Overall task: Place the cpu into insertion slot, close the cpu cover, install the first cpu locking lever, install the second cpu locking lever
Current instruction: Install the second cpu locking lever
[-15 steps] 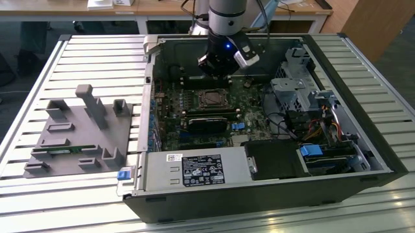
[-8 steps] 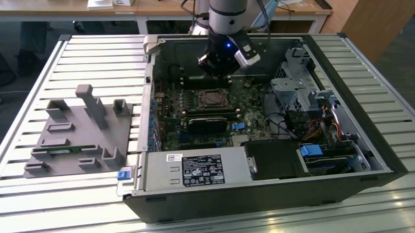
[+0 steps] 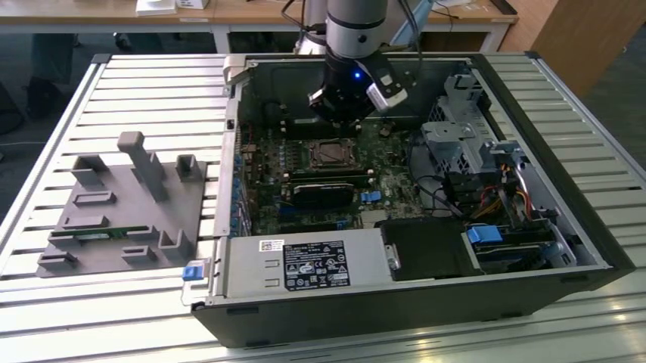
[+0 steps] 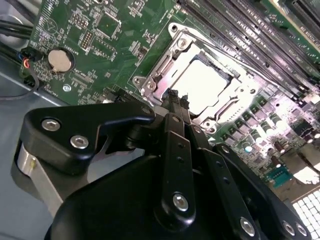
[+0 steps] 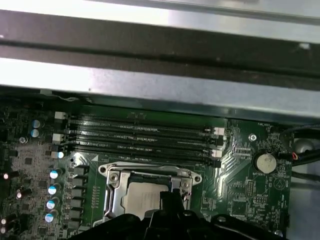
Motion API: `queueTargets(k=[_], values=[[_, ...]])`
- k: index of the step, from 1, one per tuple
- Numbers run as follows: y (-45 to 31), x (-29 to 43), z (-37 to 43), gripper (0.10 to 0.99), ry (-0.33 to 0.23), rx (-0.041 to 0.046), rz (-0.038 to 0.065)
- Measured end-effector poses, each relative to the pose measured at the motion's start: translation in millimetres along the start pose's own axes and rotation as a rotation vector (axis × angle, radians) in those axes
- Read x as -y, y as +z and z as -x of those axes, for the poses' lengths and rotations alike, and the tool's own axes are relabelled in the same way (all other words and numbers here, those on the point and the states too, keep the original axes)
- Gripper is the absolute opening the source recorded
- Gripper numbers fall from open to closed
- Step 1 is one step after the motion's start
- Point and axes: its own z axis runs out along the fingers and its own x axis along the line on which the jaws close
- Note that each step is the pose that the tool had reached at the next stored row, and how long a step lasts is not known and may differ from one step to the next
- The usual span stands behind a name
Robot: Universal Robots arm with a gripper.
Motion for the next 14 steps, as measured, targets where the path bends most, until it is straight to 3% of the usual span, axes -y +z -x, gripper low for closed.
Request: queueTargets(k=[9, 14], values=[[-13.1, -0.4, 0.3, 0.106, 0.000, -0.0002, 0.000], [-13.9, 1.2, 0.2, 0.106, 0.000, -0.0001, 0.000]])
